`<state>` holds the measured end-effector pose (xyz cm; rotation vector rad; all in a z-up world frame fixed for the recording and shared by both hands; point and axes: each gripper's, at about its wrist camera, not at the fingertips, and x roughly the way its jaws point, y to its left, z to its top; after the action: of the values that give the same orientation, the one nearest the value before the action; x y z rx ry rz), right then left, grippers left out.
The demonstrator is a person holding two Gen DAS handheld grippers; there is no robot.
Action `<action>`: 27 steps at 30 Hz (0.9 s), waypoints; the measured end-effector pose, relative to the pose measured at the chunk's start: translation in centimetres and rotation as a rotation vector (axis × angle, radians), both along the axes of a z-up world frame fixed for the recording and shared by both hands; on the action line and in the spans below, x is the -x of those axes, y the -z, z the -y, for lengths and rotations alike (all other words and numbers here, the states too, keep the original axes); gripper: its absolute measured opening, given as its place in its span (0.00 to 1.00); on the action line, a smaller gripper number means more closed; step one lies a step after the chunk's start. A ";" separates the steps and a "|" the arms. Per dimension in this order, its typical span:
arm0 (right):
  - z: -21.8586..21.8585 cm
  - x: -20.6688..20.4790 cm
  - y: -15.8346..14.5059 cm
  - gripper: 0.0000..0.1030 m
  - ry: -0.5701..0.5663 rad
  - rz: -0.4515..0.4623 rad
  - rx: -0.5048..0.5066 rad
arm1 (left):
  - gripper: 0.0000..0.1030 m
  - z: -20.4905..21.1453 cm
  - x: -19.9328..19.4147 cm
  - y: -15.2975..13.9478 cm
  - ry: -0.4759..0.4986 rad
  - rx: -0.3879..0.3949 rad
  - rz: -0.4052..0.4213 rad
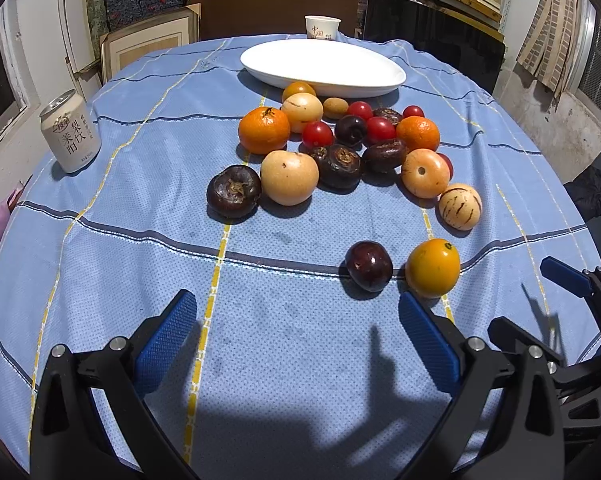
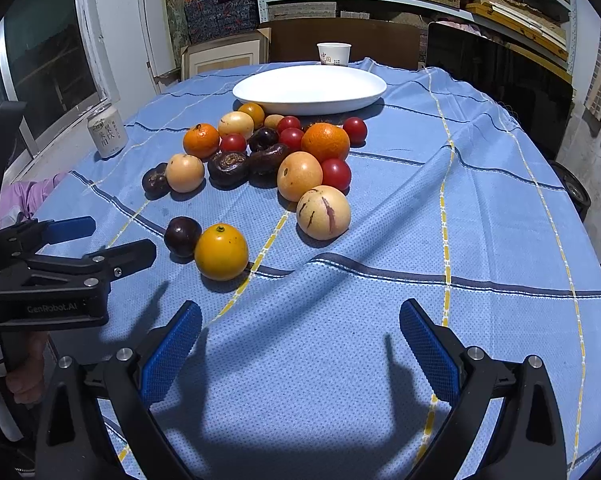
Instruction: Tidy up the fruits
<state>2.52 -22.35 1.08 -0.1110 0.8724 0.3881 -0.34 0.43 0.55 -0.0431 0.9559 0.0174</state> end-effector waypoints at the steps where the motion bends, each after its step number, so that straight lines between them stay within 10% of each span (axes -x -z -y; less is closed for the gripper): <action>1: 0.0 0.0 0.0 0.97 0.000 0.000 0.000 | 0.96 0.0 0.0 0.0 0.000 -0.001 0.000; 27: 0.1 0.1 0.3 0.97 0.006 -0.007 -0.004 | 0.96 0.4 0.4 -0.3 0.008 -0.005 0.001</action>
<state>2.46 -22.42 0.79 -0.1036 0.8785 0.3844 -0.69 -0.01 0.88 -0.0348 0.9548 0.0118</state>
